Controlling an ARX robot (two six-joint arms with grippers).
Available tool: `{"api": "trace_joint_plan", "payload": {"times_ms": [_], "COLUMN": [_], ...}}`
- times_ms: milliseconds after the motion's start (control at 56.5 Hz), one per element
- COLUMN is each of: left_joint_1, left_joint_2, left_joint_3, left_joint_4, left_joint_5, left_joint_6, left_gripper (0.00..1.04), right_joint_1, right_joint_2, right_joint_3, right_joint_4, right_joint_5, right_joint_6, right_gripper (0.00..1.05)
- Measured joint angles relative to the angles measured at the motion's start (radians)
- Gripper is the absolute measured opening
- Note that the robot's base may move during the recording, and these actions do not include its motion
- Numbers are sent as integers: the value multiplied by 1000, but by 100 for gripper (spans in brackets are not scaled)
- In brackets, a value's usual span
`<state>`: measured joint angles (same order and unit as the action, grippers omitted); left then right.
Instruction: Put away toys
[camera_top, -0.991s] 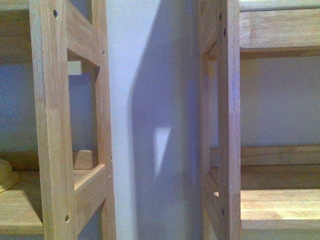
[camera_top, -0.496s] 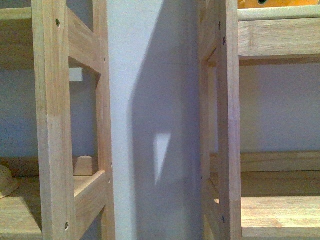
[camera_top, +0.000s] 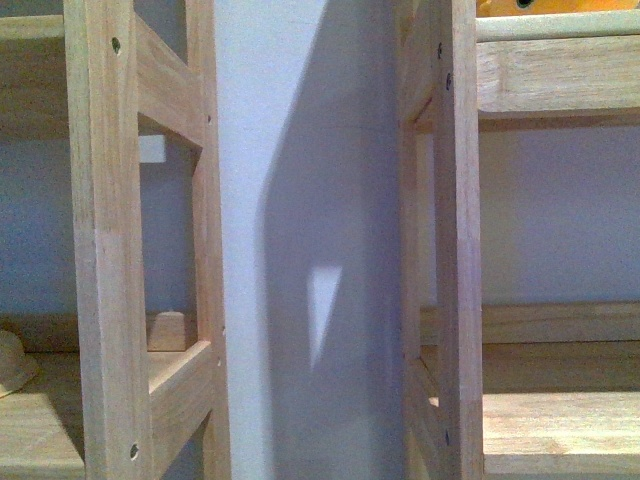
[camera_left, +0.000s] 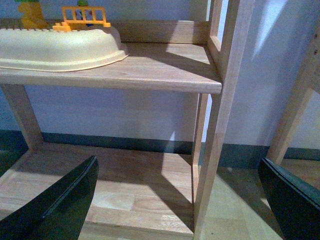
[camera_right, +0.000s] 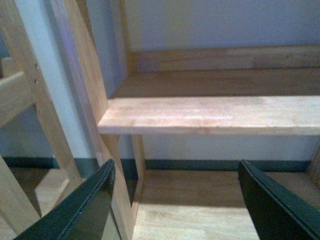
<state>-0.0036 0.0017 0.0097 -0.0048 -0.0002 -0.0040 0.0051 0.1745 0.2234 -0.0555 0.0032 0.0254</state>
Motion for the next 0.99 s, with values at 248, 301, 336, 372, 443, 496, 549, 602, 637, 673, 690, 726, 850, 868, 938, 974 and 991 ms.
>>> {"api": "trace_joint_plan", "payload": {"times_ms": [248, 301, 336, 372, 443, 496, 549, 602, 637, 673, 690, 726, 850, 868, 938, 974, 991], "left_joint_1": [0, 0, 0, 0, 0, 0, 0, 0, 0, 0, 0, 0, 0, 0, 0, 0, 0], "left_joint_2": [0, 0, 0, 0, 0, 0, 0, 0, 0, 0, 0, 0, 0, 0, 0, 0, 0], "left_joint_3": [0, 0, 0, 0, 0, 0, 0, 0, 0, 0, 0, 0, 0, 0, 0, 0, 0], "left_joint_4": [0, 0, 0, 0, 0, 0, 0, 0, 0, 0, 0, 0, 0, 0, 0, 0, 0], "left_joint_5": [0, 0, 0, 0, 0, 0, 0, 0, 0, 0, 0, 0, 0, 0, 0, 0, 0], "left_joint_6": [0, 0, 0, 0, 0, 0, 0, 0, 0, 0, 0, 0, 0, 0, 0, 0, 0], "left_gripper": [98, 98, 98, 98, 98, 98, 98, 98, 98, 98, 98, 98, 98, 98, 98, 98, 98], "right_joint_1": [-1, -1, -1, -1, -1, -2, -2, -2, -2, -2, -2, -2, -2, -2, -2, -2, -2], "right_joint_2": [-50, -58, -63, -70, -78, -85, -91, -97, -99, -105, -105, -109, -119, -121, -124, -127, -137], "right_joint_3": [-77, -89, -96, -104, -116, -124, -133, -139, -142, -148, -149, -154, -165, -167, -174, -177, -184], "right_joint_4": [24, 28, 30, 32, 35, 36, 39, 41, 42, 43, 43, 43, 47, 47, 47, 48, 50], "right_joint_5": [-1, -1, -1, -1, -1, -1, -1, -1, -1, -1, -1, -1, -1, -1, -1, -1, -1], "right_joint_6": [-16, -16, -17, -20, -21, -21, -21, -21, -21, -21, -21, -21, -21, -21, -21, -21, -21], "right_gripper": [18, 9, 4, 3, 3, 3, 3, 3, 3, 3, 3, 3, 3, 3, 3, 3, 3]}}
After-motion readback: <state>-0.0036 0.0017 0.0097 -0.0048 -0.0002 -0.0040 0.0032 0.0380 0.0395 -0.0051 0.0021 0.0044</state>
